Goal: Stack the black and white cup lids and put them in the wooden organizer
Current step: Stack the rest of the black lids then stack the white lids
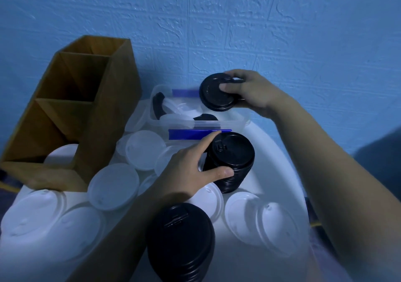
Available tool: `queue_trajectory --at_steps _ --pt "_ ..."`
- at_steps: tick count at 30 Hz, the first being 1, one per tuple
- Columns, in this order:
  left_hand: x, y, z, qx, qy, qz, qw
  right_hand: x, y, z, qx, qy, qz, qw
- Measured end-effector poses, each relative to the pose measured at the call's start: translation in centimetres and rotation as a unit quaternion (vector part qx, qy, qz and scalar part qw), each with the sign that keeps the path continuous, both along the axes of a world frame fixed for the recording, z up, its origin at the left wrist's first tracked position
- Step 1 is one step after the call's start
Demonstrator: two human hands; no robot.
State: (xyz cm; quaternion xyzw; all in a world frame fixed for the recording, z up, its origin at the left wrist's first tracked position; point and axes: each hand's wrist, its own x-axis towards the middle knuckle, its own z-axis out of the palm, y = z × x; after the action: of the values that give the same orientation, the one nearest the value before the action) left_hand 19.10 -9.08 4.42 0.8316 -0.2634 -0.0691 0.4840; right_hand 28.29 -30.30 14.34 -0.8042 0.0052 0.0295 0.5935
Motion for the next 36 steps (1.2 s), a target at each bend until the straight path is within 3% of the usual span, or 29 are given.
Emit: queue_trajectory --at_steps 4,9,21,23,27,30,33,36 --pt "0.0 0.0 -0.2 -0.001 -0.008 -0.003 1.000 -6.1 -1.4 1.5 -0.037 0.000 0.063 0.997" --pt "0.0 -0.2 -0.3 -0.029 -0.003 -0.008 1.000 -11.0 -1.6 -1.2 -0.074 0.002 0.087 0.993" --pt "-0.3 -0.1 0.1 -0.021 -0.013 -0.011 1.000 -12.1 -2.4 -3.3 0.033 -0.026 0.008 0.999" --pt "-0.3 0.0 0.1 -0.023 -0.012 -0.009 1.000 -12.0 -2.1 -3.1 0.005 -0.024 0.002 1.000" --pt "-0.2 -0.1 0.0 -0.034 -0.007 -0.015 0.999 -11.5 -1.1 -3.6 -0.147 -0.023 -0.006 0.989" --pt "-0.2 -0.2 0.1 -0.041 -0.009 -0.024 0.999 -11.9 -0.5 -4.0 -0.189 -0.069 -0.017 0.980" --pt "-0.2 -0.1 0.0 -0.045 -0.005 -0.022 0.999 -12.5 -0.3 -4.4 -0.222 -0.143 0.014 0.964" --pt "-0.1 -0.1 -0.2 -0.042 -0.002 -0.014 0.999 -13.4 -0.3 -3.9 -0.269 -0.121 0.087 0.951"
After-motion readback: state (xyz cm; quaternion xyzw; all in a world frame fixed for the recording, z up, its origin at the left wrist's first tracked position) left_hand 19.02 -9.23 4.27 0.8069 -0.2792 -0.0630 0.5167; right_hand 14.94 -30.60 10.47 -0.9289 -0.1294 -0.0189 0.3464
